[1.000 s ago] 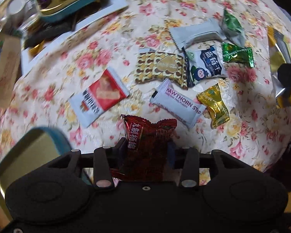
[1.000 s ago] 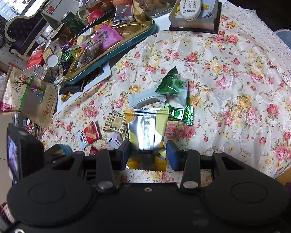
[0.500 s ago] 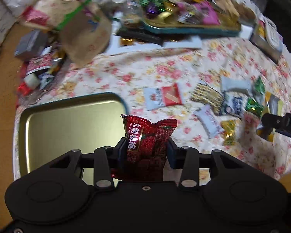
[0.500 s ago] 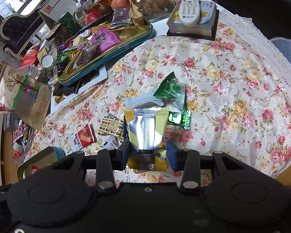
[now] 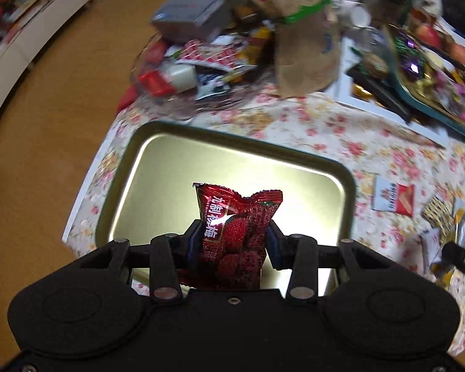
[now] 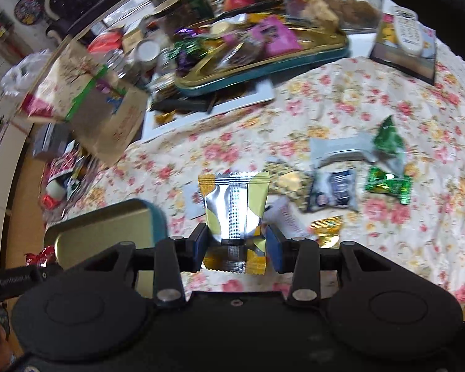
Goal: Organize snacks
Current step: 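Carry the red packet onto the gold tray and release it while the right tool drops the silver packet there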
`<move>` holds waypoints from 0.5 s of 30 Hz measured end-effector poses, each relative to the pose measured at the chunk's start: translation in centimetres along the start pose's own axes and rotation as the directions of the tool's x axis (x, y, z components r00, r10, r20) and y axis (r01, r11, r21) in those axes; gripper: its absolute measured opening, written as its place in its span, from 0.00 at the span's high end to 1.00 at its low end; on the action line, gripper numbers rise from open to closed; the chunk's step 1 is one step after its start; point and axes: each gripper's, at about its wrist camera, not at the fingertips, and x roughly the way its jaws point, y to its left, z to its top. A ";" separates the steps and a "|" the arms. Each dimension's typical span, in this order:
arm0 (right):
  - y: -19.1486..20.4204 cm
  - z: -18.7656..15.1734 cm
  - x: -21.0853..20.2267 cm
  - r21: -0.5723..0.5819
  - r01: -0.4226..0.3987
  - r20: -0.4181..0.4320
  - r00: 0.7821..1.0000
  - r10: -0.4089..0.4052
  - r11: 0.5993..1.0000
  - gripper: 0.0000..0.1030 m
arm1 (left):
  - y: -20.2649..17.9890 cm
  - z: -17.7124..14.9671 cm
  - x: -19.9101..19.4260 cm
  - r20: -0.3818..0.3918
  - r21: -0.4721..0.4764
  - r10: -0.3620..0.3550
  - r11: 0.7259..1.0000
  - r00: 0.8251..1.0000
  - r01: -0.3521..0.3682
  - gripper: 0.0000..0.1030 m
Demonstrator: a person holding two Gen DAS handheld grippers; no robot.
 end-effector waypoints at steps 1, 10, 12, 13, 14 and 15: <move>0.7 -0.2 0.2 -0.012 -0.007 -0.006 1.000 0.007 1.000 0.58 | 0.6 0.1 0.1 -0.005 -0.021 0.008 1.000 1.000 -0.009 0.51; 7.1 -2.1 1.8 -0.116 -0.087 -0.053 0.995 0.082 0.989 0.58 | 3.7 0.6 0.0 0.007 -0.075 0.009 0.997 1.000 -0.009 0.50; 8.2 -2.5 2.0 -0.132 -0.106 -0.060 0.993 0.099 0.986 0.58 | 4.0 0.7 -0.1 0.007 -0.085 0.005 0.996 1.000 -0.005 0.50; 8.6 -2.6 2.0 -0.136 -0.115 -0.063 0.992 0.107 0.984 0.58 | 4.2 0.6 -0.2 0.011 -0.090 -0.002 0.996 1.000 0.003 0.50; 9.0 -2.7 1.9 -0.138 -0.124 -0.065 0.991 0.116 0.983 0.58 | 4.3 0.6 -0.3 0.016 -0.092 -0.008 0.996 1.000 0.009 0.50; 9.5 -2.8 1.9 -0.141 -0.136 -0.064 0.990 0.128 0.981 0.58 | 4.4 0.6 -0.5 0.025 -0.095 -0.012 0.995 1.000 0.014 0.50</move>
